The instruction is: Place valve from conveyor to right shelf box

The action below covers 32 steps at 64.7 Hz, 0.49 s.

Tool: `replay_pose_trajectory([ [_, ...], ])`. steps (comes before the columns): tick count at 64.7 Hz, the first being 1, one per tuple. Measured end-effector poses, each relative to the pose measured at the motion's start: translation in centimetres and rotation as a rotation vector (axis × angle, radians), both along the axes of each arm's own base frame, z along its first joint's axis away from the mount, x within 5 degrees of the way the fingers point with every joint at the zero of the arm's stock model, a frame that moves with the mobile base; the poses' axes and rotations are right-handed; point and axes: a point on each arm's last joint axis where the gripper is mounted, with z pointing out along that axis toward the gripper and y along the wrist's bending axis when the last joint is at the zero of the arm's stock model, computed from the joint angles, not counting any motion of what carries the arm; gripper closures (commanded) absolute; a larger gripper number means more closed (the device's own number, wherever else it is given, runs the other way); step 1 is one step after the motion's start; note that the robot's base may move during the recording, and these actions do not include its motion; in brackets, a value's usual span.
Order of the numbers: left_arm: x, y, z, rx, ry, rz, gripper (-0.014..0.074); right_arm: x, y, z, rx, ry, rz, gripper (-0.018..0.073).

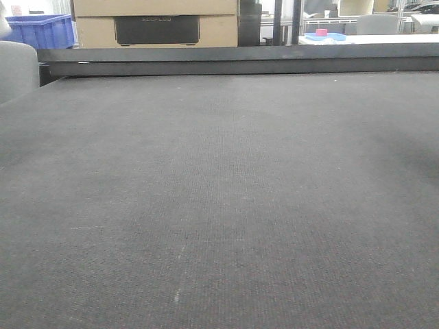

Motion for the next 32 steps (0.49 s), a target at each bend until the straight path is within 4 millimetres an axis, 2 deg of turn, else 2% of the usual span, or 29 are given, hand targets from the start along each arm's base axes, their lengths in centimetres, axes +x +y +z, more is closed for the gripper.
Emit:
replay_pose_trajectory([
  [12, -5.2, 0.3, 1.3, -0.009, -0.19, 0.009, 0.0708, -0.7, 0.0, 0.7, 0.002, -0.027, 0.0, 0.0713],
  [24, -10.3, 0.5, 0.4, -0.017, -0.352, 0.018, 0.0708, -3.1, -0.2, 2.5, 0.009, -0.123, -0.002, 0.0713],
  [32, -13.0, 0.7, -0.5, -0.022, -0.44, 0.023, 0.0708, -5.3, -0.4, 2.7, 0.014, -0.189, -0.006, 0.0713],
])
